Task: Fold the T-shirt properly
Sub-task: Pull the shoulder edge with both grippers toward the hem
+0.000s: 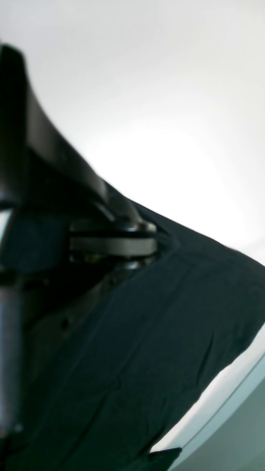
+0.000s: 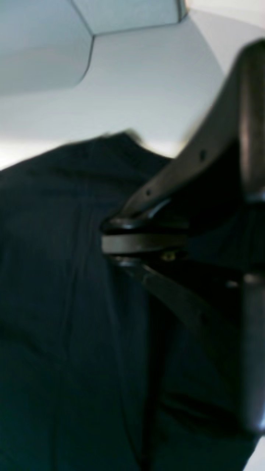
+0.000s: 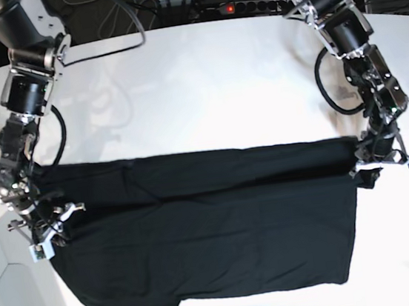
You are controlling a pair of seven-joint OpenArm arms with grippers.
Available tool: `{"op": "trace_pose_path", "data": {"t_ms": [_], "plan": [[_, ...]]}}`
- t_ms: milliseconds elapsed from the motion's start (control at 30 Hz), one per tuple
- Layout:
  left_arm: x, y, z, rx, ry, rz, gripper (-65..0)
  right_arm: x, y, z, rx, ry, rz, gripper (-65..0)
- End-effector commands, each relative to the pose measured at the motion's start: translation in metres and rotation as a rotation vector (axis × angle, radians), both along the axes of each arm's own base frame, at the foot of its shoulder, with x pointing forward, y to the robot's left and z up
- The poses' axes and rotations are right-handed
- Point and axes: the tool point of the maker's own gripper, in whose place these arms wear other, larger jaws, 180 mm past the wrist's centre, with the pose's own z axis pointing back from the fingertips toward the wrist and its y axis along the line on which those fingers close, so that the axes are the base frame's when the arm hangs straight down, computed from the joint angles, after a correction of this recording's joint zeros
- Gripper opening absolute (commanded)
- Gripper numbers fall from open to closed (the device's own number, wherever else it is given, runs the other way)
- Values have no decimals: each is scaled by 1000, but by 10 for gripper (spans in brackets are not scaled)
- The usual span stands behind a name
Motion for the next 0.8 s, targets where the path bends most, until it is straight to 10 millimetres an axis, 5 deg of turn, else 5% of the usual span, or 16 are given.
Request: {"op": "trace_pose_path", "data": {"t_ms": [0,233,400,767], "plan": [[10,8,23,23,-64,9,-572,12,-6,25,-8,-74,-3,-563],[12,7,45,51,-118,1,-375,12,-9,32,-14,-90,-8,-284],[-6,6,53,104,-130,-9,-372,-2,-12,33,-51,-99,-4,-269],[-34,10,-27,13,55,17,-369,-38,-7,26,-105,-90,17,-269]]}}
